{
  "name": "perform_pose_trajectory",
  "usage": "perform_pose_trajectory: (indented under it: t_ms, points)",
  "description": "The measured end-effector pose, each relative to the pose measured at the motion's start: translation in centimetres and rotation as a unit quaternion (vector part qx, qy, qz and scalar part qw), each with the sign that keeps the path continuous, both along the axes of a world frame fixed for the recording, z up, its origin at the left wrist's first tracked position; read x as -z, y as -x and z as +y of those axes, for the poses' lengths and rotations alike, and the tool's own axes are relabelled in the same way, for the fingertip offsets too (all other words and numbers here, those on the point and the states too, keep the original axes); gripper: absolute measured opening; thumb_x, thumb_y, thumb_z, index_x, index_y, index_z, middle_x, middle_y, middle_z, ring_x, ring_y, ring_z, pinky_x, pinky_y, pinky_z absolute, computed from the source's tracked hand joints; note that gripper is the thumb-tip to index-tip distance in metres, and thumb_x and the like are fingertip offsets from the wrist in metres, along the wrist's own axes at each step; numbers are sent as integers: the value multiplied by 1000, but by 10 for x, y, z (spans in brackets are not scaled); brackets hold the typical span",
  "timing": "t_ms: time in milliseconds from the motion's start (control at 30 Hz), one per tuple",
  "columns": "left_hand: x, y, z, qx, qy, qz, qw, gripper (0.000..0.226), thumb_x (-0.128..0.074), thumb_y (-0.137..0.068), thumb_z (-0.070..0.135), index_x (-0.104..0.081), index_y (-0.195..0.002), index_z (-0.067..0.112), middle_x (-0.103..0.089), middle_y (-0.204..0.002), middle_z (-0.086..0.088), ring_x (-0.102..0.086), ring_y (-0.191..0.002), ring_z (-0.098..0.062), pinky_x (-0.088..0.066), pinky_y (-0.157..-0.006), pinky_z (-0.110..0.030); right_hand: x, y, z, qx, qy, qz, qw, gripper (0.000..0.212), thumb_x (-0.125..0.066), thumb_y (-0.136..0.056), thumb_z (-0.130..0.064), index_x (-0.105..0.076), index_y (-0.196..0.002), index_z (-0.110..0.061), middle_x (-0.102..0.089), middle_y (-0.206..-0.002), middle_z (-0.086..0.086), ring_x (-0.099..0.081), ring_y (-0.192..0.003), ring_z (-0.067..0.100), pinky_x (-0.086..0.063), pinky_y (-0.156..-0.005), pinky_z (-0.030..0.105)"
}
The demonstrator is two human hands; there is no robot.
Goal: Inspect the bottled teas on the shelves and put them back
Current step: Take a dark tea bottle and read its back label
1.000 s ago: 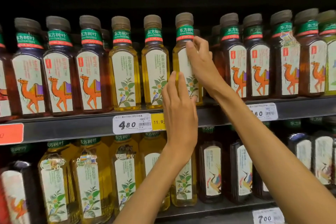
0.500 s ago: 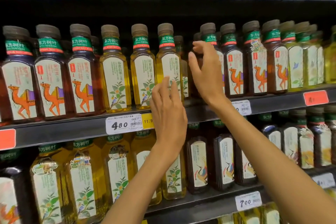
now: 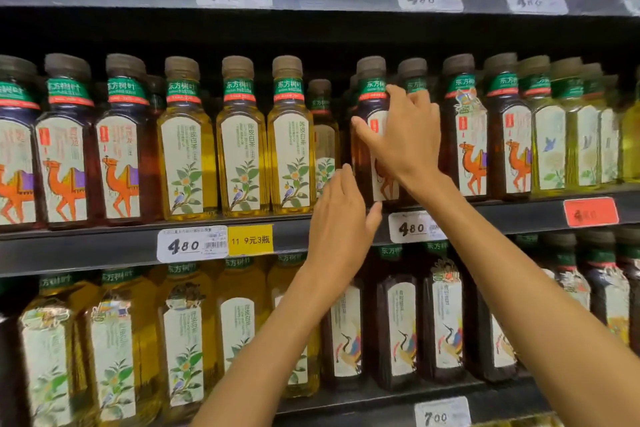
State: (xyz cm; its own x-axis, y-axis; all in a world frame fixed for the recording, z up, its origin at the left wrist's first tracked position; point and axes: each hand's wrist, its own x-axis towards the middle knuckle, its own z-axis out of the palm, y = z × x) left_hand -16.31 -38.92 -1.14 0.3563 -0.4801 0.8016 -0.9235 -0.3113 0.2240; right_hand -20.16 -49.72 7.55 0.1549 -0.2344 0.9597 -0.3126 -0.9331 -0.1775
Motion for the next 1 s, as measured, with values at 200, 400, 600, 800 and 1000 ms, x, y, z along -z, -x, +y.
perform_pose_trajectory:
  t_ms: [200,400,600,800,1000]
  points:
    - [-13,9,-22,-30,40,60,997,93,-58,-86,55,-10,-150,9,-32,-153,-11,-37,-137,-24,-40,-106,-40,0,16,-3,-257,-58,-58,963,62,-70,-83,-36,-46,-134,-9,-58,-124,8,-53,-113,19,-45,-96,33]
    - [-12,37,-20,78,183,81,977,102,-73,-80,38,-2,-150,18,-34,-146,-3,-46,-127,-8,-49,-97,-27,10,47,11,-440,-104,-117,884,56,-74,-82,-25,-49,-131,-11,-57,-109,-16,-60,-101,1,-51,-88,19]
    - [14,70,16,321,197,294,878,72,-76,-74,29,-40,-136,28,-66,-116,11,-64,-105,-3,-55,-82,-20,13,76,20,-527,-149,-6,837,55,-73,-83,-28,-42,-128,-18,-56,-116,0,-60,-102,8,-52,-84,19]
    - [65,95,48,412,169,519,730,93,-89,-44,50,-55,-125,17,-72,-108,-9,-71,-95,-23,-59,-71,-34,43,89,25,-709,-403,64,574,35,-50,-90,-35,-65,-107,-9,-71,-92,11,-70,-84,22,-56,-79,33]
    - [106,105,69,389,123,638,653,62,-78,-54,63,-73,-107,32,-70,-116,-7,-67,-106,-21,-57,-84,-36,98,99,40,-769,-474,30,427,33,-57,-87,-35,-52,-105,-8,-63,-80,8,-64,-68,20,-52,-72,31]
